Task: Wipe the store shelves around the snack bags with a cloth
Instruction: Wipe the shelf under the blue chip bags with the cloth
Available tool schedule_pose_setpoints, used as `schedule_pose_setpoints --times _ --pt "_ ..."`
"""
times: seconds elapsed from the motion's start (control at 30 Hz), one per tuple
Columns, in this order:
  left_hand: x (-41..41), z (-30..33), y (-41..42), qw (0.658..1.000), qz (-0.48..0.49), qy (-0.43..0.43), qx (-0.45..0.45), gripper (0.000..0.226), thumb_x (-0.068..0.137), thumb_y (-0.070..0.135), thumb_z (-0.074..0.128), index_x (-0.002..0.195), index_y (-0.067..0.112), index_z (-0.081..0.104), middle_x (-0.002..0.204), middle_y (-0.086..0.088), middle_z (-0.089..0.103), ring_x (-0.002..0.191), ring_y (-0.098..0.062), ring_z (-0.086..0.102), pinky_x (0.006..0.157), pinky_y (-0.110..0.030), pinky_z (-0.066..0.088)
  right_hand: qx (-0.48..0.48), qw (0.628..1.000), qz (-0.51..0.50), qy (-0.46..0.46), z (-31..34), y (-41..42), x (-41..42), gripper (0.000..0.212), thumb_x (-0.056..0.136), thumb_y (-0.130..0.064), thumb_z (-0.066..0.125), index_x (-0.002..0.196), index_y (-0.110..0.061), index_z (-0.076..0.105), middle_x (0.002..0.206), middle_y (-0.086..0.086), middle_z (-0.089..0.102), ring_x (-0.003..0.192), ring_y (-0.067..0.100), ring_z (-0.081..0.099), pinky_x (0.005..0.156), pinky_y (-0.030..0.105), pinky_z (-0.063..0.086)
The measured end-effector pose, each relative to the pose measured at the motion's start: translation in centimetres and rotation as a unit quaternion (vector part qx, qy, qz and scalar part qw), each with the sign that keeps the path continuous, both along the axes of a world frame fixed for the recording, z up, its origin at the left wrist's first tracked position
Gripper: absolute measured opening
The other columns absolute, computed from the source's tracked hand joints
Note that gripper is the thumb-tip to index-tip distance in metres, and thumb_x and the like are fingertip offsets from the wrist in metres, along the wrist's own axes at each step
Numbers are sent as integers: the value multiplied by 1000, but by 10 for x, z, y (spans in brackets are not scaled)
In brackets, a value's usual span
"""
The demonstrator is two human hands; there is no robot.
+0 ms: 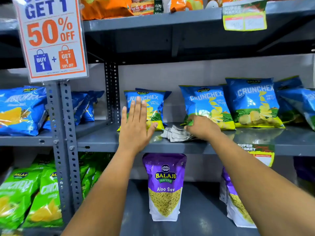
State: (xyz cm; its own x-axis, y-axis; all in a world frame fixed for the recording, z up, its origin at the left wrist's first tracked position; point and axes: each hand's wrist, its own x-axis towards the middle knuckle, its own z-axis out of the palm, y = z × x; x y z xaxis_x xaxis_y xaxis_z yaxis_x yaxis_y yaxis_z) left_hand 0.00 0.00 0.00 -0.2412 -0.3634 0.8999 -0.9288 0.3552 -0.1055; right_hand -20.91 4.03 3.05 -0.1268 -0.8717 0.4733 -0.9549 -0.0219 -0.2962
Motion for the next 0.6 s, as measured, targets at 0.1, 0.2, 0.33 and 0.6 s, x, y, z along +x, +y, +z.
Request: schedule_pose_setpoints --times 0.1,0.2,0.33,0.6 --pt "9 -24 -8 1000 -8 13 23 76 89 58 6 139 2 18 148 -20 25 136 -27 15 111 -39 -5 88 991 -30 94 -12 -7 12 47 86 -48 46 116 -14 57 128 16 57 116 35 52 92 40 44" --pt "17 -56 -21 997 -7 33 64 81 87 62 3 140 2 16 150 -18 20 138 -30 16 111 -42 0 103 985 -34 135 -9 -12 27 55 85 -54 44 117 -10 55 130 15 56 118 34 51 93 38 43" --pt "19 -71 -31 995 -8 66 79 83 86 64 5 140 2 19 150 -19 21 138 -33 17 110 -44 3 171 974 -33 142 9 -22 31 53 83 -58 46 101 -9 58 128 14 57 111 33 54 91 36 43" --pt "17 -72 -36 996 -18 74 53 80 87 61 7 139 3 20 148 -20 26 137 -35 21 109 -46 5 237 960 131 77 -5 -31 35 58 96 -40 33 144 -14 14 154 -4 1 141 13 14 114 23 7"
